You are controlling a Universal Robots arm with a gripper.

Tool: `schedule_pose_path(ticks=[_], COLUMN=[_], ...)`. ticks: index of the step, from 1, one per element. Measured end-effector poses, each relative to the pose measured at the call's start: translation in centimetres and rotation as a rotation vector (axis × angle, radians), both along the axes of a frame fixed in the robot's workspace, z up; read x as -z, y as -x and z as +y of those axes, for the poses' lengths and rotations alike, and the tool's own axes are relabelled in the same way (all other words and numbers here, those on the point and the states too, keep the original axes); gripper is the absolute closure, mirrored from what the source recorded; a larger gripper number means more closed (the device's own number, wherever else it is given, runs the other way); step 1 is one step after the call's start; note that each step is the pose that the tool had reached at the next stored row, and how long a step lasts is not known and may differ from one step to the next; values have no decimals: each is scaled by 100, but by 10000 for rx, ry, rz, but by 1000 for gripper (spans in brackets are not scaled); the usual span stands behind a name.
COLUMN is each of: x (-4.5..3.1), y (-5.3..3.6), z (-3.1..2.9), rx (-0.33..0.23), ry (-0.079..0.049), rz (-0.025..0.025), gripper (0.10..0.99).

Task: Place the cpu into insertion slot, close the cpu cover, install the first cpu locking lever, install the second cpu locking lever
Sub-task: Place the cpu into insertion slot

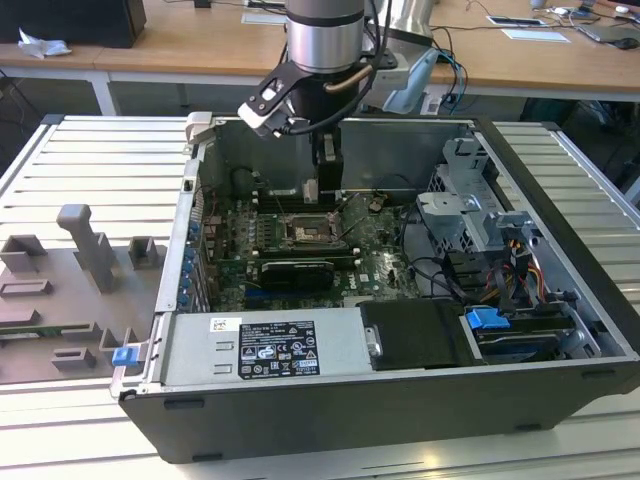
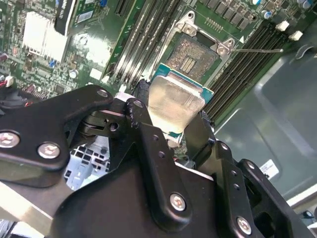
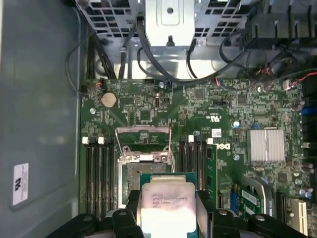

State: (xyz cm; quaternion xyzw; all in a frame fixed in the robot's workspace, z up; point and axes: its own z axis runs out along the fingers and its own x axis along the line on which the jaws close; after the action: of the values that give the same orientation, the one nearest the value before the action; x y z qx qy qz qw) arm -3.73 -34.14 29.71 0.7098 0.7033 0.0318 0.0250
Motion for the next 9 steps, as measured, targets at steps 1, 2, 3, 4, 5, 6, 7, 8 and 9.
schedule_pose_path(ticks=[1,2,3,4,5,6,7,8,9], x=[21,40,60,74,89,99,107,119,140], y=[12,21,30,33,37,40,42,45,47], z=[0,2,3,4,5,6,6,6,6], rx=[0,1,1,1,1,0,0,0,-2], ry=[0,-1,-2,-2,-1,-1,-1,-1,-1], rz=[0,0,0,-1,-1,0,3,6,10], gripper=[557,557,557,557,557,557,557,557,557])
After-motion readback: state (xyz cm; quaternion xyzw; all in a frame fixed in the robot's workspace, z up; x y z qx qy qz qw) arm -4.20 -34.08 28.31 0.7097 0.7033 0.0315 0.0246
